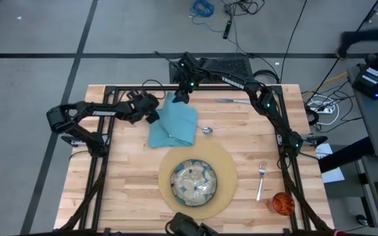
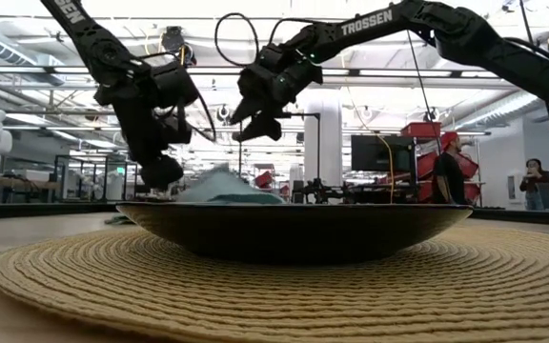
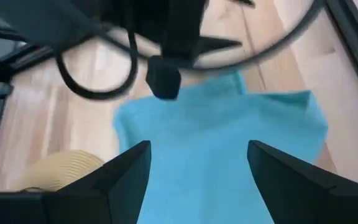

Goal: Set table place
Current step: Fold the blue napkin

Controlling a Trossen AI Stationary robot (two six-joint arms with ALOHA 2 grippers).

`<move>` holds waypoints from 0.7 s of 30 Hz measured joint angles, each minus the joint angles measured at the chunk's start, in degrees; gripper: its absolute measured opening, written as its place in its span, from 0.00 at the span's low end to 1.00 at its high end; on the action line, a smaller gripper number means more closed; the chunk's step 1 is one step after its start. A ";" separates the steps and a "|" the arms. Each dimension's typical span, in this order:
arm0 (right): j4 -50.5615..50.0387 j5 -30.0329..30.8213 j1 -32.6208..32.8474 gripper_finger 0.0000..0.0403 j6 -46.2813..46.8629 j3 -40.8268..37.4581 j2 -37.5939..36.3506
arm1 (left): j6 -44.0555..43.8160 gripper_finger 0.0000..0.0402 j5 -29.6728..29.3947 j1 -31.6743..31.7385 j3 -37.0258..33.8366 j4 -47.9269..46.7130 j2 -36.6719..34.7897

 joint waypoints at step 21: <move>-27.99 3.33 12.70 0.64 -10.05 -0.02 0.03 | -6.85 0.46 48.31 6.12 -0.39 -9.86 -9.84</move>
